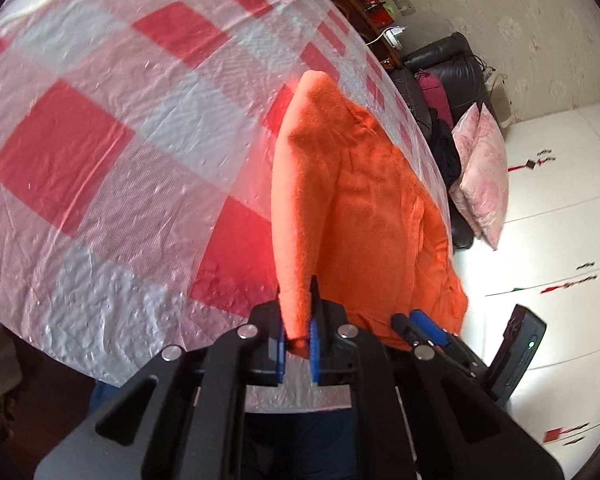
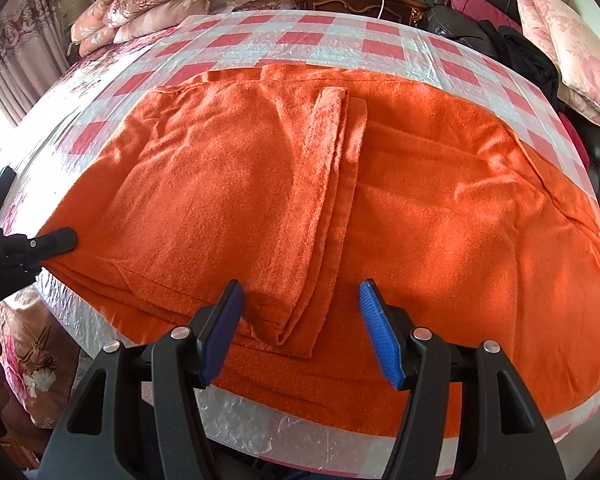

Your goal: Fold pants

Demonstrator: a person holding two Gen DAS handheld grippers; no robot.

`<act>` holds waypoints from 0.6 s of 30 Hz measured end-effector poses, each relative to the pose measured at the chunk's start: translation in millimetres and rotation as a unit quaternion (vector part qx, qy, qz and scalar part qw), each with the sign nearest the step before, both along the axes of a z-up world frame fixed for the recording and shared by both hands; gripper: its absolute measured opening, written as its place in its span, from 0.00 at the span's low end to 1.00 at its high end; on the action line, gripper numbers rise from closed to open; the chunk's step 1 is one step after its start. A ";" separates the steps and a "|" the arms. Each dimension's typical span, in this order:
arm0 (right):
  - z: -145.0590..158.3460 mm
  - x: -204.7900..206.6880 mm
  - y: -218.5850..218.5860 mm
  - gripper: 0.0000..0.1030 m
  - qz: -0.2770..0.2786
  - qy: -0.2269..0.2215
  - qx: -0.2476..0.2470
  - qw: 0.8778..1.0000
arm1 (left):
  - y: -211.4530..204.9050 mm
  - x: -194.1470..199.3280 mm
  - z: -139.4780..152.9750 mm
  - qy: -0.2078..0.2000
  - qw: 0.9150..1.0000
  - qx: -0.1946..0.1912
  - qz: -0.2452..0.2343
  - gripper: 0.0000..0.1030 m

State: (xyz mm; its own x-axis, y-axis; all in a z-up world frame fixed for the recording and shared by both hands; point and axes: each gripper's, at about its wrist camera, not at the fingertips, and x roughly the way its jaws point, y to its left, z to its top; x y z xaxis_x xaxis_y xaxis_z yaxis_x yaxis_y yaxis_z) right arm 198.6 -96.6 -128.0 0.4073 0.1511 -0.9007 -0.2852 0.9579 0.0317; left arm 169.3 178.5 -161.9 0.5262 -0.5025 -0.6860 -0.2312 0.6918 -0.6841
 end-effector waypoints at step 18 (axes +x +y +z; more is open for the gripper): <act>7.4 104.7 136.9 0.65 0.109 0.153 0.131 0.973 | -15.1 -8.3 7.4 -0.032 0.997 0.072 -0.012 0.08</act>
